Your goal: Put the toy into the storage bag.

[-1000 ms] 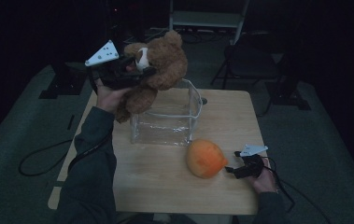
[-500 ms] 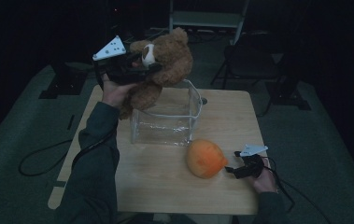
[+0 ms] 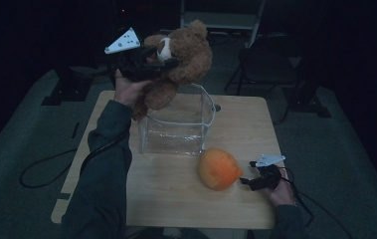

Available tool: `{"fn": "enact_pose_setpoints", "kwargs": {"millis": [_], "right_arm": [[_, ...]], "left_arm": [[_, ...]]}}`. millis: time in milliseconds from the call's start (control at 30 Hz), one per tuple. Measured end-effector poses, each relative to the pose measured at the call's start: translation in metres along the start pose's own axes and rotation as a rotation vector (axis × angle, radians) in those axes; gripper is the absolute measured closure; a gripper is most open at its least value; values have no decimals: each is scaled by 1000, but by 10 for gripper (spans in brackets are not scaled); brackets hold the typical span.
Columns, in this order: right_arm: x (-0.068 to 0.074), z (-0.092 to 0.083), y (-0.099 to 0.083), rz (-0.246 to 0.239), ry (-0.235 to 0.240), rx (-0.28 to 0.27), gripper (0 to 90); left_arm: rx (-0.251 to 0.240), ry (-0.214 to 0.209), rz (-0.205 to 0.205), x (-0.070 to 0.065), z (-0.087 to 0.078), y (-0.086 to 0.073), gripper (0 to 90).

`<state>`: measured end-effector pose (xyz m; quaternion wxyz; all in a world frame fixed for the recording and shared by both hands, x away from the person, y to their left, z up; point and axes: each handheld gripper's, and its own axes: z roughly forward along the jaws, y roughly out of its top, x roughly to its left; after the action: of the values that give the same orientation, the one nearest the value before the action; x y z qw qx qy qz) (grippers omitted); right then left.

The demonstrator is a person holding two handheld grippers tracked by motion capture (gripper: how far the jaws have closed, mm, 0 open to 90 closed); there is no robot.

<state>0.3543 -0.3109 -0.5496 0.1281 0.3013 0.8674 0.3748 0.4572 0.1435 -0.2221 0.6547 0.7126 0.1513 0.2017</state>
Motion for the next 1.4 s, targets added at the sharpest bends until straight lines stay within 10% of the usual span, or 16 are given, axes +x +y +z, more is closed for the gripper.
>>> {"fn": "enact_pose_setpoints", "kwargs": {"millis": [1400], "right_arm": [[0, 0, 0, -3, 2, -1, 139]], "left_arm": [[41, -85, -127, 0, 37, -53, 410]]}}
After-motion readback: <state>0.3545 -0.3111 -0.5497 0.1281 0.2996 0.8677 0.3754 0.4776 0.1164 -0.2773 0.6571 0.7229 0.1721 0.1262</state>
